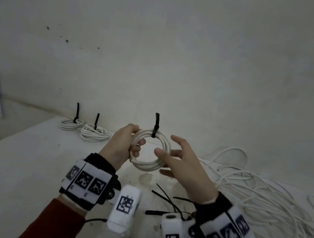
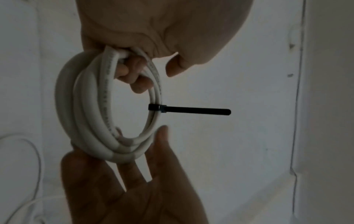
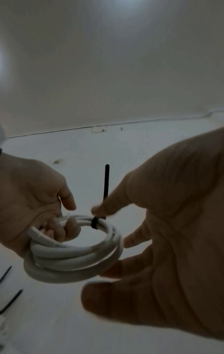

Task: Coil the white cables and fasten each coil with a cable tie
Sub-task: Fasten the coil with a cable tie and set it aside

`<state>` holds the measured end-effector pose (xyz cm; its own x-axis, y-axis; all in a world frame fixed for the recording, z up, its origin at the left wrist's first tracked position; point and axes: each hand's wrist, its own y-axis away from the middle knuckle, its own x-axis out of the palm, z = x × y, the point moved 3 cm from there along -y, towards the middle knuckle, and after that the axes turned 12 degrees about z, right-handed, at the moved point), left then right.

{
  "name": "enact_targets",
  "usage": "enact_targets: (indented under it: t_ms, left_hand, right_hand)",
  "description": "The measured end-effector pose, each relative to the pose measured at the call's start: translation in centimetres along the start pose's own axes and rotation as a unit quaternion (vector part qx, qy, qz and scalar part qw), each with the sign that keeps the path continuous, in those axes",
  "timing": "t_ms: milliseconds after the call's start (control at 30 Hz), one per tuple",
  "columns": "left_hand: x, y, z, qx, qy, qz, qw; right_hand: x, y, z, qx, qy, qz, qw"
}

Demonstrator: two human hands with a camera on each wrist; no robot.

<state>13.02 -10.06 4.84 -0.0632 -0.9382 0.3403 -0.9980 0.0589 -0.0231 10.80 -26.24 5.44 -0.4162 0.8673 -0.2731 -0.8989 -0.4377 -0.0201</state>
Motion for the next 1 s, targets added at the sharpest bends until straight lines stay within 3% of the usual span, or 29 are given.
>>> enact_targets:
  t_ms: [133, 300, 433, 467, 500, 533, 567, 600, 667, 700, 733, 767, 833, 967, 1000]
  left_hand:
    - [-2.5, -1.5, 0.4, -0.01, 0.052, -0.029, 0.998]
    - [-6.6, -4.6, 1.2, -0.057, -0.117, -0.078, 0.988]
    - [-10.9, -8.3, 2.7, -0.097, -0.144, -0.139, 0.975]
    - [-11.6, -9.1, 2.9, -0.139, -0.229, -0.15, 0.952]
    - [-12.5, -9.8, 3.4, -0.131, -0.434, -0.153, 0.878]
    - [-13.0, -10.8, 3.5, -0.148, -0.544, -0.132, 0.815]
    - [-13.6, -11.8, 3.7, -0.161, -0.589, -0.124, 0.782]
    - [-14.7, -12.8, 4.0, -0.157, -0.592, -0.12, 0.781]
    - [-15.9, -13.7, 4.0, -0.196, -0.501, -0.098, 0.837]
    - [-16.2, -14.0, 3.9, -0.182, -0.483, -0.099, 0.851]
    - [-16.5, -14.3, 3.8, -0.172, -0.501, -0.098, 0.842]
    - [-16.9, -14.6, 3.5, -0.183, -0.532, -0.096, 0.821]
    - [-17.3, -15.3, 3.4, -0.213, -0.608, -0.09, 0.76]
    - [-16.1, -15.5, 3.0, -0.241, -0.66, -0.062, 0.709]
    - [-15.9, -15.5, 2.9, -0.249, -0.669, -0.056, 0.698]
  right_hand:
    - [0.6, -3.4, 0.0, 0.019, -0.105, 0.002, 0.994]
    - [2.2, -9.9, -2.8, 0.099, -0.169, 0.002, 0.981]
    - [4.0, -15.1, -5.3, 0.149, -0.161, -0.009, 0.976]
    - [4.5, -16.3, -5.9, 0.158, -0.164, -0.001, 0.974]
    - [5.0, -17.6, -6.6, 0.162, -0.158, 0.006, 0.974]
    - [5.4, -18.7, -7.0, 0.163, -0.141, 0.015, 0.976]
    - [5.8, -19.7, -7.5, 0.159, -0.12, 0.026, 0.98]
    - [6.2, -20.6, -7.9, 0.156, -0.112, 0.027, 0.981]
    - [7.0, -22.0, -8.4, 0.15, -0.071, 0.014, 0.986]
    - [7.2, -22.5, -8.7, 0.166, -0.048, 0.01, 0.985]
    - [7.4, -23.0, -8.7, 0.163, 0.062, 0.018, 0.984]
    - [7.6, -22.8, -8.5, 0.106, 0.194, 0.029, 0.975]
    - [7.8, -22.9, -8.3, 0.094, 0.28, 0.057, 0.954]
    - [7.9, -23.6, -8.1, 0.118, 0.269, 0.098, 0.951]
    - [7.9, -23.4, -8.1, 0.136, 0.203, 0.092, 0.965]
